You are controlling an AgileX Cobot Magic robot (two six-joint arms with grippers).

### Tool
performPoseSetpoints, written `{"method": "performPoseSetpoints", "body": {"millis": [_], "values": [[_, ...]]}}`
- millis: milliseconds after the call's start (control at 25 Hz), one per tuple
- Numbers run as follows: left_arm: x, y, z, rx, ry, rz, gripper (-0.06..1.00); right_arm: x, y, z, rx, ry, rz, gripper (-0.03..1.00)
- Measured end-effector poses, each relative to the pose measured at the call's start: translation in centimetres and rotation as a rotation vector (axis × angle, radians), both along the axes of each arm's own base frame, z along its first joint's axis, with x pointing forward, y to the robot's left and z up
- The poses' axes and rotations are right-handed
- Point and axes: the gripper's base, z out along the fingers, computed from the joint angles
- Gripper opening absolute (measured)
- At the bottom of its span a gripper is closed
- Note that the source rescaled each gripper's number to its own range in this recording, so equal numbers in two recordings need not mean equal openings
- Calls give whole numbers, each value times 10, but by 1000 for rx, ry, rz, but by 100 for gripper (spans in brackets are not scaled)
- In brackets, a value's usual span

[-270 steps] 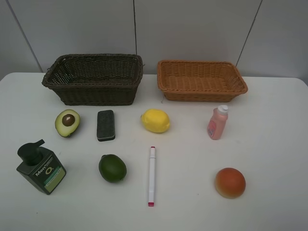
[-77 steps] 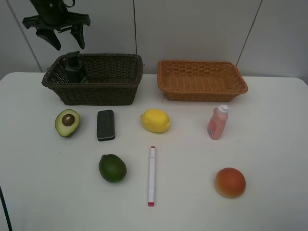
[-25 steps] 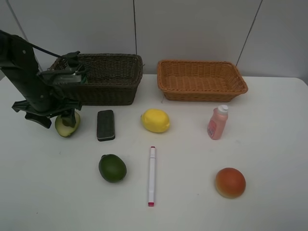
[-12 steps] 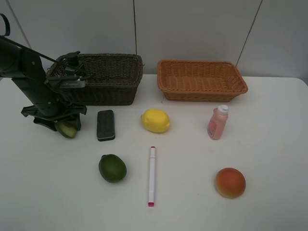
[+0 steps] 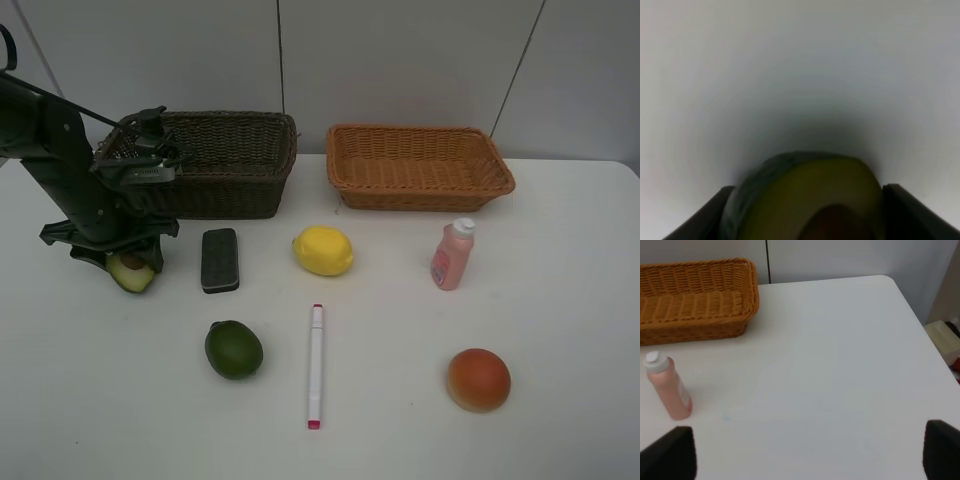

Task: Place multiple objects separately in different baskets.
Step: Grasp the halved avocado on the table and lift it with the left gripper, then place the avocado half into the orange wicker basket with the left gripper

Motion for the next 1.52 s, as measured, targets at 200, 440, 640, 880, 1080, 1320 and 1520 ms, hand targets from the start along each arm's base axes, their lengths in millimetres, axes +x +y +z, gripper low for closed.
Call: {"method": "performPoseSetpoints", "body": {"millis": [200, 440, 640, 880, 1080, 1320, 1520], "values": [[-14, 0, 66, -33, -65, 9, 48, 0, 0, 0, 0, 0, 0, 100], [-16, -36, 156, -152, -275, -142, 47, 0, 0, 0, 0, 0, 0, 100], [13, -126, 187, -248, -399, -336, 47, 0, 0, 0, 0, 0, 0, 100], [72, -233, 149, -320, -456, -453, 47, 0, 0, 0, 0, 0, 0, 100], [113, -284, 98, -360, -545, -481, 47, 0, 0, 0, 0, 0, 0, 100], [134, -299, 56, -425, -561, -391, 92, 0, 0, 0, 0, 0, 0, 100], [131, -297, 62, -413, -527, -394, 97, 0, 0, 0, 0, 0, 0, 100]]}}
